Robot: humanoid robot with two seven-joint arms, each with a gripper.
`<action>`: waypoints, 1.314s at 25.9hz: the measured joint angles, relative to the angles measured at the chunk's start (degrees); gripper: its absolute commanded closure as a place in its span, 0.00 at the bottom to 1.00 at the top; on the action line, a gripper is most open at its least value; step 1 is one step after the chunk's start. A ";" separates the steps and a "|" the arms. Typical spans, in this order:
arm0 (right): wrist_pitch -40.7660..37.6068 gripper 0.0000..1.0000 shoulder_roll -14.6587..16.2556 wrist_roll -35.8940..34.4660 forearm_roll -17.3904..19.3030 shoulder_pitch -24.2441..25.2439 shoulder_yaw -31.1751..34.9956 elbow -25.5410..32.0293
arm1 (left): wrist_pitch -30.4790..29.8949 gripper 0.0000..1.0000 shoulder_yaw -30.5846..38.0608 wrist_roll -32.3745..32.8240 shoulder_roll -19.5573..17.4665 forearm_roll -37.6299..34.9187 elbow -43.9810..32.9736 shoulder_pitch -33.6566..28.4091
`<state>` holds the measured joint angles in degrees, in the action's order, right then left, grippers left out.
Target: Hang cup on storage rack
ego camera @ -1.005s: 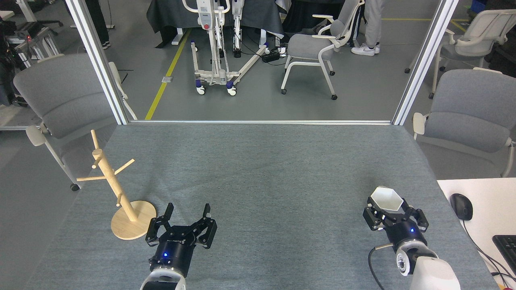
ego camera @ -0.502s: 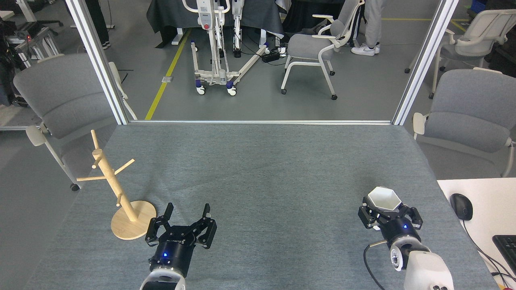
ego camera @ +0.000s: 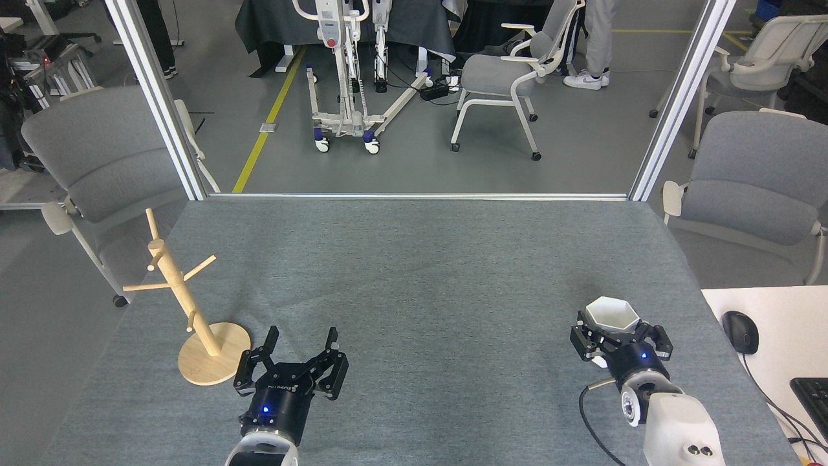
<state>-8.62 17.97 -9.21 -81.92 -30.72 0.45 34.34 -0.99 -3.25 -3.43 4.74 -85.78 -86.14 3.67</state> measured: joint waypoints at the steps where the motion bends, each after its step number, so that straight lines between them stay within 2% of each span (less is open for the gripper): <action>1: 0.00 0.51 0.01 -0.04 0.14 0.00 0.00 0.04 | -0.02 0.01 0.00 0.00 0.00 0.00 0.00 0.01; 2: -0.06 0.71 0.05 -0.07 0.25 -0.01 0.03 0.14 | -0.03 0.01 0.00 -0.01 0.00 0.00 -0.01 0.01; 3: -0.21 0.76 0.12 -0.08 0.34 -0.01 0.07 0.23 | -0.04 0.01 0.00 0.00 0.00 0.00 -0.03 0.02; 10: -0.66 0.80 0.19 -0.26 0.43 -0.15 0.36 1.84 | -0.07 0.00 0.07 -0.01 -0.12 0.02 -0.12 0.07; 15: 0.13 0.79 1.09 0.50 0.73 -0.11 1.12 8.65 | 0.03 0.00 0.09 0.00 -0.06 0.10 -0.41 0.05; 20: 4.27 0.80 0.99 5.96 1.20 1.69 3.66 24.38 | 0.07 0.01 0.11 0.15 -0.07 0.15 -0.75 0.04; 24: 12.05 0.80 -1.88 12.60 2.68 5.99 3.26 39.45 | -2.00 0.01 0.08 -0.38 -0.27 0.13 -1.85 -0.13; 27: 19.31 0.87 -4.49 16.30 3.05 9.07 -1.36 48.59 | -6.19 0.01 -0.15 -0.82 -0.64 -0.21 -3.26 -0.72; 29: 25.71 0.87 -5.46 18.33 3.08 10.03 -7.06 52.64 | -8.44 0.01 -0.76 -1.14 -1.08 -1.55 -3.96 -1.39; 34: 43.54 0.87 -6.16 22.59 2.80 7.85 -22.92 56.08 | -11.75 0.01 -5.61 -1.73 -2.05 -10.01 -4.50 -2.02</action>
<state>34.93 11.81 13.38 -79.12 -22.87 -22.46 90.41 -12.75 -8.86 -5.16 2.69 -95.80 -90.64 1.65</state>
